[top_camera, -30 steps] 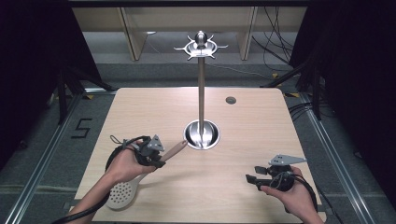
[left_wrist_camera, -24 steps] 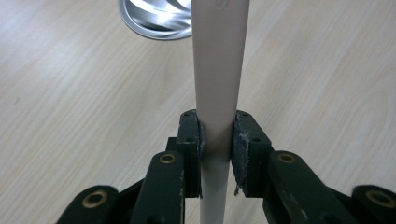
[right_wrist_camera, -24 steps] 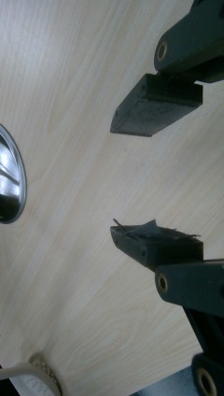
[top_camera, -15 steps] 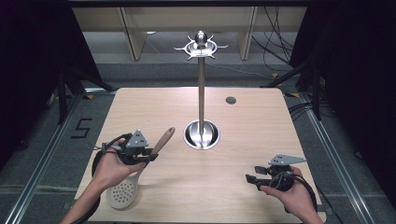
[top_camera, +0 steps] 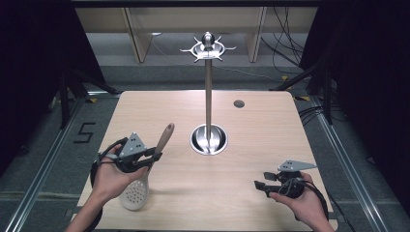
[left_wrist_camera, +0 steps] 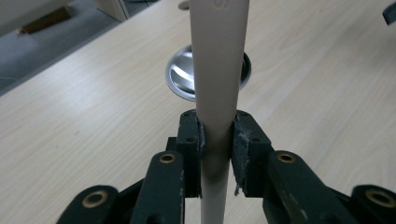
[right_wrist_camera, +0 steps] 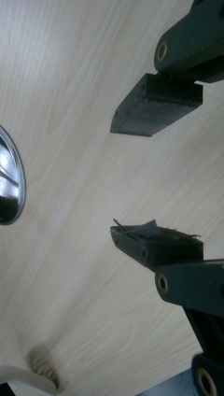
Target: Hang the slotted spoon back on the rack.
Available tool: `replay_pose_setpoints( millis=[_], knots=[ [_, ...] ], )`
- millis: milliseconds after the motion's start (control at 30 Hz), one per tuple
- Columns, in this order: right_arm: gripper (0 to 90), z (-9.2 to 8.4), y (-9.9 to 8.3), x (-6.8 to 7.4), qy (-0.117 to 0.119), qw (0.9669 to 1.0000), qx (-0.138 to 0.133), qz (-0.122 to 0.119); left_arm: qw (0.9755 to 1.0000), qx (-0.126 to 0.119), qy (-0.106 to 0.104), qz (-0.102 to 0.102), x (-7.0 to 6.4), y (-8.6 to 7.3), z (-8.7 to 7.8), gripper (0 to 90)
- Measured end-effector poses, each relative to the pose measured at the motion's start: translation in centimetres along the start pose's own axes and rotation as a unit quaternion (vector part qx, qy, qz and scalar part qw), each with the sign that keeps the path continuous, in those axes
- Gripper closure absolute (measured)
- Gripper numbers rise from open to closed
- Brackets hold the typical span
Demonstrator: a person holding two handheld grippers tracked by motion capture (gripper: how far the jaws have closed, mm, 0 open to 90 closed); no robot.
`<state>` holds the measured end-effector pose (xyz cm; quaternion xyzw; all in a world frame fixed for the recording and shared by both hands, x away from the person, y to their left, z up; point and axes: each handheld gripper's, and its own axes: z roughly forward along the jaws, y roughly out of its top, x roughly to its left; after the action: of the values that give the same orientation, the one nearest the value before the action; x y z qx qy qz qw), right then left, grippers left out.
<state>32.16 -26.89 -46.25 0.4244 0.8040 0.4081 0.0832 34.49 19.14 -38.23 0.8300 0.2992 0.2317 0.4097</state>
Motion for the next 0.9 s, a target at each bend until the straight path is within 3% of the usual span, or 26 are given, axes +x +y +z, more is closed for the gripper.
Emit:
replay_pose_setpoints(
  millis=[67, 100, 167, 200, 233, 333, 500, 533, 733, 833, 867, 900],
  knots=[
    [44.1, 0.0, 0.0, 0.0, 0.000, 1.0000, 0.001, 0.002, 0.9995, -0.027, 0.008, -0.012, -0.2, 0.0, -0.2, 73.9],
    [44.1, 0.0, 0.0, 0.0, -0.001, 1.0000, 0.000, 0.000, 0.9992, -0.037, 0.010, -0.009, -0.1, 0.1, -0.3, 73.9],
    [44.0, 0.0, 0.0, 0.0, 0.001, 1.0000, 0.004, 0.002, 0.9980, -0.054, 0.018, -0.029, -0.4, 0.1, -0.7, 73.9],
    [44.0, 0.0, 0.0, 0.0, 0.001, 1.0000, 0.004, 0.002, 0.9980, -0.054, 0.018, -0.029, -0.4, 0.1, -0.7, 73.9],
    [44.0, 0.0, 0.0, 0.0, 0.001, 1.0000, 0.004, 0.002, 0.9968, -0.073, 0.018, -0.028, -0.3, 0.1, -0.7, 73.9],
    [44.0, 0.0, 0.0, 0.0, -0.002, 1.0000, 0.003, 0.002, 0.9946, -0.095, 0.021, -0.036, -0.2, 0.2, -0.9, 73.9],
    [43.9, 0.0, 0.0, 0.1, 0.003, 0.9999, 0.007, 0.008, 0.9923, -0.111, 0.025, -0.049, -0.1, 0.8, -1.0, 73.9],
    [43.9, 0.0, 0.0, 0.0, -0.002, 1.0000, 0.005, -0.001, 0.9928, -0.110, 0.023, -0.043, 0.0, 1.0, -1.0, 73.9],
    [43.9, 0.0, 0.0, -0.1, -0.002, 1.0000, 0.003, 0.001, 0.9893, -0.137, 0.023, -0.045, -0.3, 2.5, -0.9, 73.9],
    [43.9, 0.0, -0.1, -0.1, -0.002, 1.0000, 0.000, 0.005, 0.9881, -0.145, 0.025, -0.044, -0.3, 3.3, -0.9, 74.0],
    [43.9, 0.1, -0.1, 0.1, 0.007, 0.9998, -0.002, 0.021, 0.9880, -0.146, 0.025, -0.044, -0.3, 3.6, -0.8, 74.0],
    [43.9, 0.0, 0.0, -0.1, -0.005, 1.0000, 0.001, 0.005, 0.9877, -0.147, 0.027, -0.045, -0.3, 3.8, -0.9, 74.0]
  ],
)
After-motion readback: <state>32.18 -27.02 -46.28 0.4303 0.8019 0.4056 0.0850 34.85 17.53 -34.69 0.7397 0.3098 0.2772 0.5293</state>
